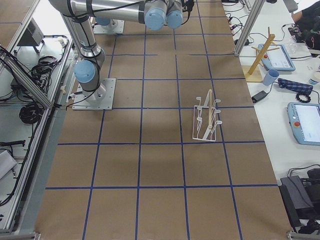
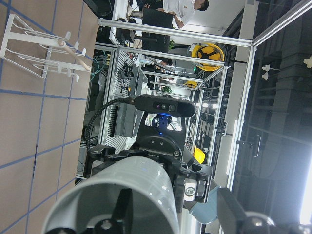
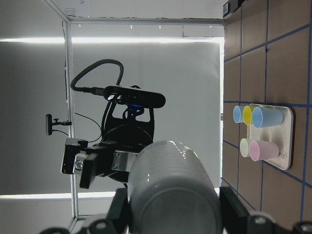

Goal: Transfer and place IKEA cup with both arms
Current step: 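Close the left gripper on the white cup's rim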

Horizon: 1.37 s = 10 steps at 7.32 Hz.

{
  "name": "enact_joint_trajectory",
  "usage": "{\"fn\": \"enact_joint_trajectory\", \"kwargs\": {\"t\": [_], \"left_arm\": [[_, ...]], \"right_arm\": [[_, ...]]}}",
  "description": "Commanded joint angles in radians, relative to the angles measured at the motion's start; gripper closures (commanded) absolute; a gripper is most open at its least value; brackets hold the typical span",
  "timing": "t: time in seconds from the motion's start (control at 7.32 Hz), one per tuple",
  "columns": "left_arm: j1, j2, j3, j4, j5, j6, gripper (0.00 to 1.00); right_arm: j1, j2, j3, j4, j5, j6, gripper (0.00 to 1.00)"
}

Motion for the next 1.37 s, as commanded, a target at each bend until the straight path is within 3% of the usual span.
{"fn": "enact_joint_trajectory", "kwargs": {"t": [0.0, 0.14, 0.41, 0.55, 0.68, 0.82, 0.96, 1.09, 1.23], "left_arm": [[0.001, 0.004, -0.001, 0.003, 0.004, -0.016, 0.35], [0.001, 0.002, -0.001, 0.003, 0.004, -0.016, 0.37], [0.001, 0.001, 0.002, 0.005, 0.004, -0.015, 0.57], [0.001, 0.001, -0.001, 0.014, 0.005, -0.013, 0.79], [0.001, 0.002, -0.001, 0.017, 0.005, -0.013, 0.96], [0.001, 0.002, -0.001, 0.017, 0.005, -0.015, 1.0], [0.001, 0.002, -0.001, 0.015, 0.005, -0.015, 1.0], [0.001, 0.004, -0.001, 0.015, 0.005, -0.015, 1.0], [0.001, 0.005, -0.001, 0.015, 0.005, -0.016, 1.0]], "right_arm": [[0.0, 0.0, -0.001, 0.0, 0.001, 0.001, 0.62], [0.0, 0.0, -0.001, 0.0, 0.001, 0.001, 0.61], [-0.002, 0.0, -0.001, 0.0, 0.001, 0.001, 0.61], [-0.002, 0.0, -0.001, 0.0, 0.001, 0.001, 0.59], [-0.002, -0.001, -0.001, 0.0, 0.001, 0.002, 0.57], [0.0, -0.002, -0.001, 0.0, 0.001, 0.004, 0.5], [-0.002, -0.002, -0.001, 0.0, 0.001, 0.004, 0.34], [0.0, 0.0, -0.002, 0.0, 0.001, 0.013, 0.0], [-0.002, 0.0, -0.004, 0.0, -0.007, 0.021, 0.0]]}}
